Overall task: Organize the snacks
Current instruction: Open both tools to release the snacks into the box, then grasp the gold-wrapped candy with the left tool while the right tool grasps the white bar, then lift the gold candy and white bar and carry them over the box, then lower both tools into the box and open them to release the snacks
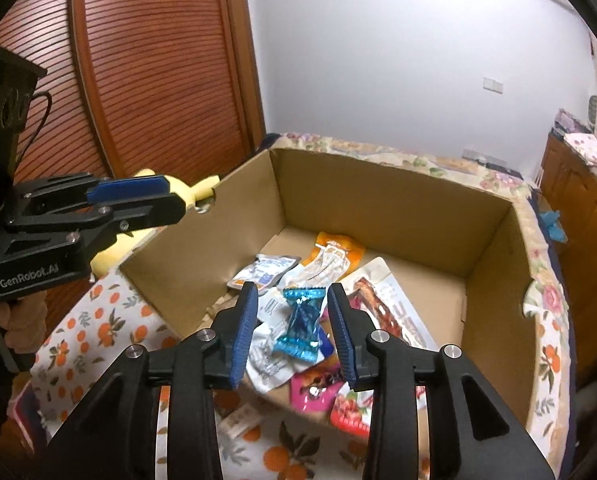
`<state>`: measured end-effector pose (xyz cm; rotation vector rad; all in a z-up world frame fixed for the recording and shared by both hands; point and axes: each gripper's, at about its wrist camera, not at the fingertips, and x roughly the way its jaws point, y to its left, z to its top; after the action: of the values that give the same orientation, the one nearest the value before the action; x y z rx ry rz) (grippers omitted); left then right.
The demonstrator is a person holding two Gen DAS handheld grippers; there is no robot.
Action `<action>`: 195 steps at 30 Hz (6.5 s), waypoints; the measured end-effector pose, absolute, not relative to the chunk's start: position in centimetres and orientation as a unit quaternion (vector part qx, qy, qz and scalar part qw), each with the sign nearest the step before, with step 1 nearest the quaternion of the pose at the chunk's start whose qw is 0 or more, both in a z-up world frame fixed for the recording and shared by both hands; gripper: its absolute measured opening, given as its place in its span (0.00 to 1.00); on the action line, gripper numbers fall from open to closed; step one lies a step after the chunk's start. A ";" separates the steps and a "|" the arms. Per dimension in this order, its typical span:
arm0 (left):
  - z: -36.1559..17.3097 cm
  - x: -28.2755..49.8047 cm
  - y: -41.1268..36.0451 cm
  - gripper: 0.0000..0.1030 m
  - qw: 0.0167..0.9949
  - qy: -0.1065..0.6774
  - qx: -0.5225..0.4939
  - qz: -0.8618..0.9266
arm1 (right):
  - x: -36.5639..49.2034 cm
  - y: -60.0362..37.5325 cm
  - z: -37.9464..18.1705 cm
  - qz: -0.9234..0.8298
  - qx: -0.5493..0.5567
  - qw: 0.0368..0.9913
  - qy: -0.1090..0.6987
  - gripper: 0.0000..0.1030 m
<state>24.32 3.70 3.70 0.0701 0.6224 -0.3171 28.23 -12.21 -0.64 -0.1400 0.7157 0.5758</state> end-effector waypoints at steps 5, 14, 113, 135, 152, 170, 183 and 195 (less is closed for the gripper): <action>3.2 22.8 4.0 0.56 0.937 0.312 0.031 -0.158 | 25.7 -12.9 0.0 0.277 -0.061 0.898 0.336 0.38; 1.3 20.3 3.9 0.64 0.932 0.322 0.022 -0.165 | 22.7 -13.2 -0.6 0.279 -0.058 0.898 0.335 0.40; -5.0 14.9 1.5 0.19 0.916 0.374 0.012 -0.145 | 18.1 -16.2 -7.6 0.267 -0.034 0.882 0.385 0.21; 2.5 17.6 -0.5 0.19 0.940 0.299 0.037 -0.159 | 18.7 -18.8 -0.4 0.257 -0.038 0.914 0.311 0.21; 2.8 26.6 -0.4 0.19 0.940 0.307 0.041 -0.145 | 25.7 -17.4 1.5 0.274 -0.058 0.915 0.292 0.21; 1.3 32.4 -0.8 0.20 0.929 0.342 0.049 -0.130 | 33.5 -14.7 -0.6 0.286 -0.060 0.898 0.328 0.21; 1.1 34.5 0.0 0.24 0.926 0.355 0.045 -0.119 | 35.7 -13.0 -1.0 0.268 -0.082 0.893 0.353 0.21; 0.7 34.6 0.2 0.50 0.926 0.359 0.043 -0.111 | 35.6 -12.9 -1.0 0.246 -0.077 0.898 0.357 0.45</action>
<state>34.59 0.20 0.72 0.0882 0.7372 -0.2280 35.61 -12.93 -1.02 -0.1601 0.7403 0.5096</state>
